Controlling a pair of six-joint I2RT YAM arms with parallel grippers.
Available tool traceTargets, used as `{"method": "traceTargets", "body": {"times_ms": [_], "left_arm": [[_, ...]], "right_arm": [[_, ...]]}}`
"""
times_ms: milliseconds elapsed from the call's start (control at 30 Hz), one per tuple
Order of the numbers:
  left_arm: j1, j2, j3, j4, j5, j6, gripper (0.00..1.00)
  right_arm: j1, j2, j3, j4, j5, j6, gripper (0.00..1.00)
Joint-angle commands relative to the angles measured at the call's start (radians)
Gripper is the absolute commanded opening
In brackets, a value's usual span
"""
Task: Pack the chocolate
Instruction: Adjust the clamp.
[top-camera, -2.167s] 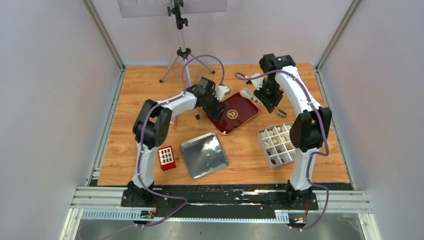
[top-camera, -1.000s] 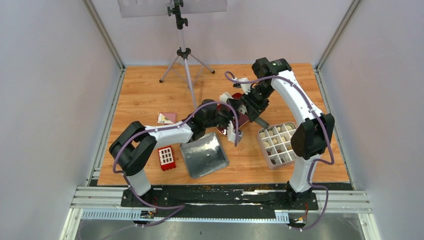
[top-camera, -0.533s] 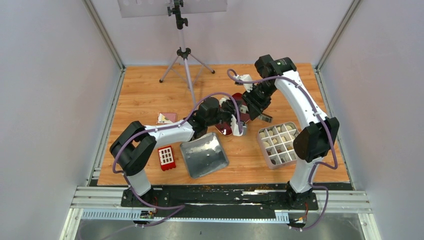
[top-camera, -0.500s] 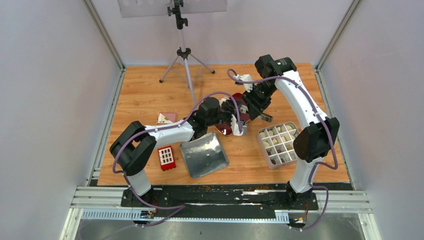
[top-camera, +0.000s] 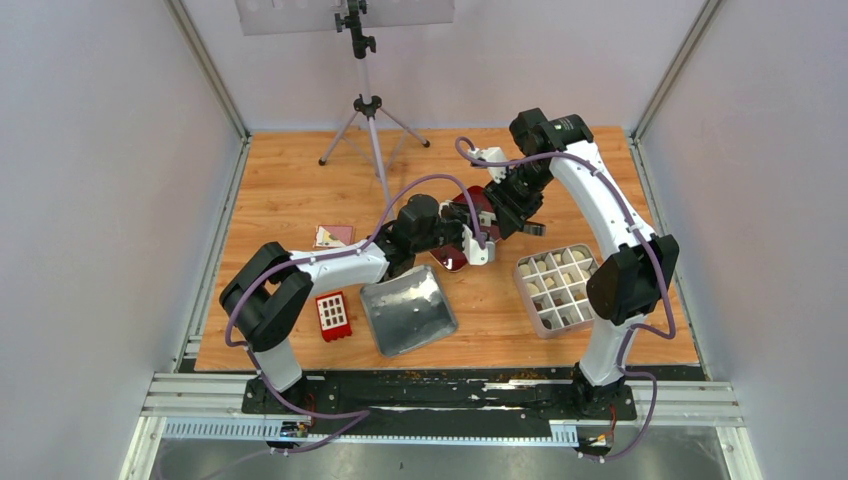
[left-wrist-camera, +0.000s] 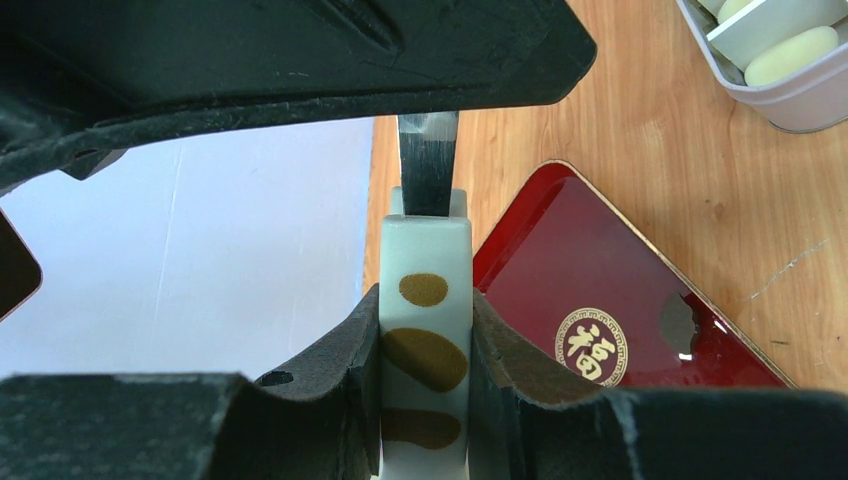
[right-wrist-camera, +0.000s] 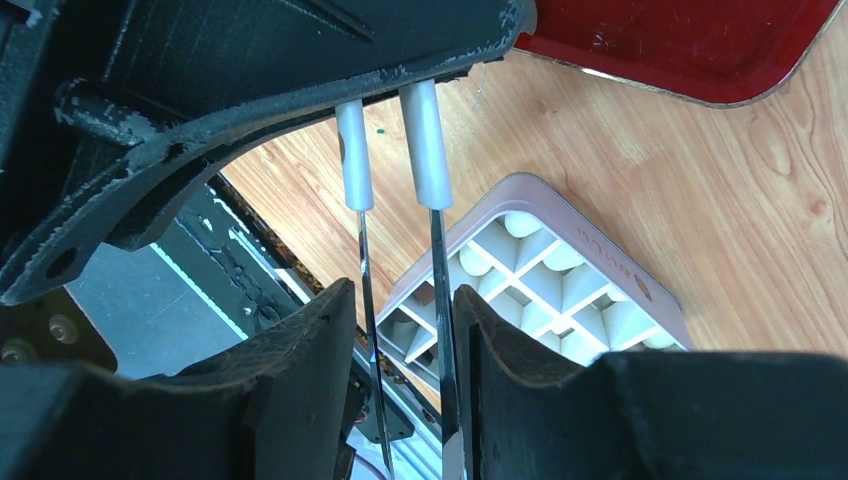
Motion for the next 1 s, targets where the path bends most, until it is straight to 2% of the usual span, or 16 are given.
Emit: {"method": "traceTargets", "body": {"times_ms": [0,100,200,333,433,467,500,633,667,700,833,967], "left_arm": [[0.001,-0.042,0.023,0.066,-0.006,-0.042,0.0],[0.001,-0.039,0.023,0.086,-0.005,-0.048,0.0],[0.001,-0.032,0.024,0.131,-0.036,-0.077,0.0],[0.0,-0.018,0.03,0.163,-0.082,-0.096,0.0],[0.0,-0.013,0.031,0.157,-0.105,-0.105,0.02],[0.0,-0.012,0.03,0.148,-0.115,-0.11,0.12],[0.0,-0.013,0.027,0.14,-0.13,-0.119,0.28],[0.014,-0.058,-0.014,0.048,-0.185,-0.111,0.76],[0.027,-0.09,-0.045,0.008,-0.186,-0.108,0.95],[0.044,-0.127,-0.082,-0.025,-0.173,-0.107,0.99],[0.133,-0.379,-0.266,-0.159,-0.136,-0.206,1.0],[0.174,-0.654,-0.372,-0.362,-0.204,-0.362,1.0]], "right_arm": [[0.005,-0.008,0.026,0.002,0.01,0.04,0.41],[0.005,0.0,0.035,0.003,0.002,0.051,0.41],[0.004,0.005,0.035,-0.002,-0.017,0.06,0.36],[0.005,0.004,0.056,-0.001,-0.041,0.062,0.19],[0.005,0.006,0.075,0.009,-0.026,0.061,0.12],[0.005,0.007,0.08,0.016,-0.009,0.062,0.11],[0.005,0.008,0.083,0.023,0.01,0.062,0.1],[0.009,0.019,0.087,0.054,0.139,0.046,0.11],[0.012,0.025,0.084,0.059,0.174,0.035,0.11],[0.016,0.033,0.081,0.061,0.206,0.023,0.12],[0.065,0.068,0.06,0.063,0.304,-0.023,0.15],[0.135,0.107,0.07,0.056,0.363,-0.051,0.28]]}}
